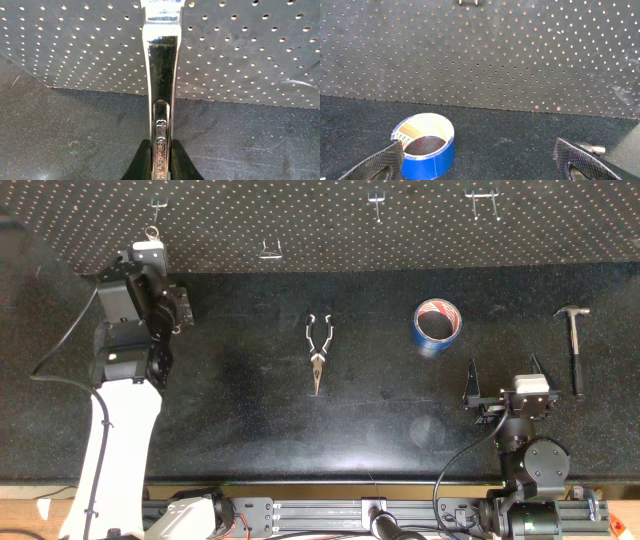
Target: Place Tools Onto Pegboard
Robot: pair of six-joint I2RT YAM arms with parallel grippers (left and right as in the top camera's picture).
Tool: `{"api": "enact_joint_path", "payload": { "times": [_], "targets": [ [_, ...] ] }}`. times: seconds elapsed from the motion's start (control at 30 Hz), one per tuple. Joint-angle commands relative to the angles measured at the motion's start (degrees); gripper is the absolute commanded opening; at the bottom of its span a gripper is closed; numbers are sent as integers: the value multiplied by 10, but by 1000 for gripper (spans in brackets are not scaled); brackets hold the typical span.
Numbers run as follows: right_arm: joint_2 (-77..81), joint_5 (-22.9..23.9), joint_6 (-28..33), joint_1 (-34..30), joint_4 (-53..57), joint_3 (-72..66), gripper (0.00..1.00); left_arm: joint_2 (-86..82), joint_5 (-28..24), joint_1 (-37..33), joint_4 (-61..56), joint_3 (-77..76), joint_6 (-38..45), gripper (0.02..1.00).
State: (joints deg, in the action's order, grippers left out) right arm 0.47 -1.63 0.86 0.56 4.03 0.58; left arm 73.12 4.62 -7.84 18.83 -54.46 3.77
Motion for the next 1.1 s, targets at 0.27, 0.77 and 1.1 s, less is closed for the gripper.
{"api": "enact_joint_path", "payload": {
  "times": [0.27, 0.77, 1.1],
  "targets": [
    [-4, -5, 7, 4, 0, -3, 976, 21, -8, 0, -17, -2, -3, 27],
    [-4, -5, 7, 4, 0, -3, 976, 63, -8, 0, -72, -2, -3, 29],
    [-4, -5, 7, 4, 0, -3, 976, 106, -8, 0, -170, -2, -3, 29]
  ]
}}
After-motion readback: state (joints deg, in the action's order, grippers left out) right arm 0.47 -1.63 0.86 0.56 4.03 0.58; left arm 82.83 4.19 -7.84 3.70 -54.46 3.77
